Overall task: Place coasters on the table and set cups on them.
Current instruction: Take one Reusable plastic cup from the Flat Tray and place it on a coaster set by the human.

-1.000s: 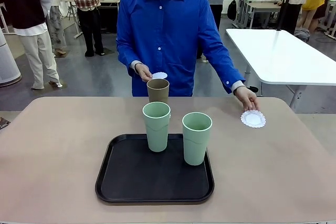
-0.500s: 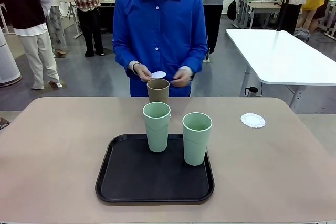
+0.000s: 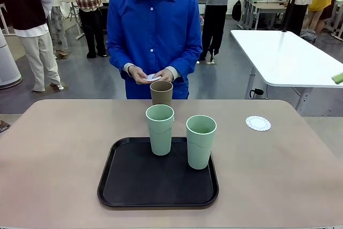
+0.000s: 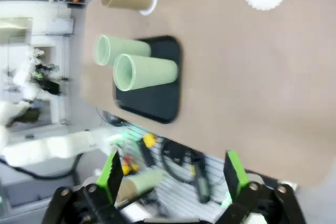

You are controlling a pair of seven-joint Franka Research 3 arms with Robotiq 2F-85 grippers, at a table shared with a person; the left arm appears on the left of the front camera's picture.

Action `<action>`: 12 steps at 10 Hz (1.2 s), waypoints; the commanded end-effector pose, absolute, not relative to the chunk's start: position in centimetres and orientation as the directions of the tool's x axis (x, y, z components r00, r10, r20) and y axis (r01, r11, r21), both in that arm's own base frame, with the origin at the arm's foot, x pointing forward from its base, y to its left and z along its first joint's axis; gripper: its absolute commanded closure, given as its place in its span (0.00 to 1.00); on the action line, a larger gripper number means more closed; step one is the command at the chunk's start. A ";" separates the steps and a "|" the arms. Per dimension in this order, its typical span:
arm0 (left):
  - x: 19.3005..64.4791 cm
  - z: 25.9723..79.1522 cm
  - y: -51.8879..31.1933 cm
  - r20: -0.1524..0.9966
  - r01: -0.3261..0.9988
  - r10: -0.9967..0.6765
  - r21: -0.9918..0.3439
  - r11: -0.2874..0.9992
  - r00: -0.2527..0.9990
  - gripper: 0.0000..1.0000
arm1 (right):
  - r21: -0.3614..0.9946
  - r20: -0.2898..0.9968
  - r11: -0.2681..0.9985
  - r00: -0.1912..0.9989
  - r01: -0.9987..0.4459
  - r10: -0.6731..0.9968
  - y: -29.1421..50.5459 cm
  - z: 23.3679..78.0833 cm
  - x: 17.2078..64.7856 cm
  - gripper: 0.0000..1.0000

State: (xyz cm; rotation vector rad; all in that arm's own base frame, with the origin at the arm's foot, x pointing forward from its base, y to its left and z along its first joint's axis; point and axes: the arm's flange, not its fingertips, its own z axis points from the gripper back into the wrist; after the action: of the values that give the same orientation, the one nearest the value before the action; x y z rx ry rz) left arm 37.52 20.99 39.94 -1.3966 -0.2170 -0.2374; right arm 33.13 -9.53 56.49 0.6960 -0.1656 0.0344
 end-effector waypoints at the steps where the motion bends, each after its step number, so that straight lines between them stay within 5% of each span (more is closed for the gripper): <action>1: 37.6 40.1 21.3 0.296 0.298 -0.034 -0.942 0.155 0.955 0.00 | 0.417 0.334 0.852 0.925 -0.316 0.180 -7.8 57.4 35.7 0.00; 3: 37.6 40.1 21.3 0.296 0.298 -0.034 -0.942 0.155 0.955 0.00 | 0.234 0.463 0.792 0.781 -0.563 0.418 -1.5 57.1 35.7 0.00; 7: 37.6 40.1 21.3 0.296 0.298 -0.034 -0.942 0.155 0.955 0.00 | 0.032 0.356 0.669 0.634 -0.742 0.687 6.6 54.1 34.6 0.00; 9: 37.6 40.1 21.3 0.296 0.298 -0.034 -0.942 0.155 0.955 0.00 | 0.052 0.261 0.684 0.671 -0.728 0.694 7.5 51.8 35.4 0.00; 12: 37.6 40.1 21.3 0.296 0.298 -0.034 -0.942 0.155 0.955 0.00 | 0.060 0.337 0.655 0.633 -0.753 0.697 7.7 53.8 34.3 0.00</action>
State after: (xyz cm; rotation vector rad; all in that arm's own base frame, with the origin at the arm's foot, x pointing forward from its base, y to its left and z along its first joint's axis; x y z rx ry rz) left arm 37.53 21.05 39.93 -1.3961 -0.2176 -0.2364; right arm 34.45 7.59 53.48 0.1946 -0.2856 0.8504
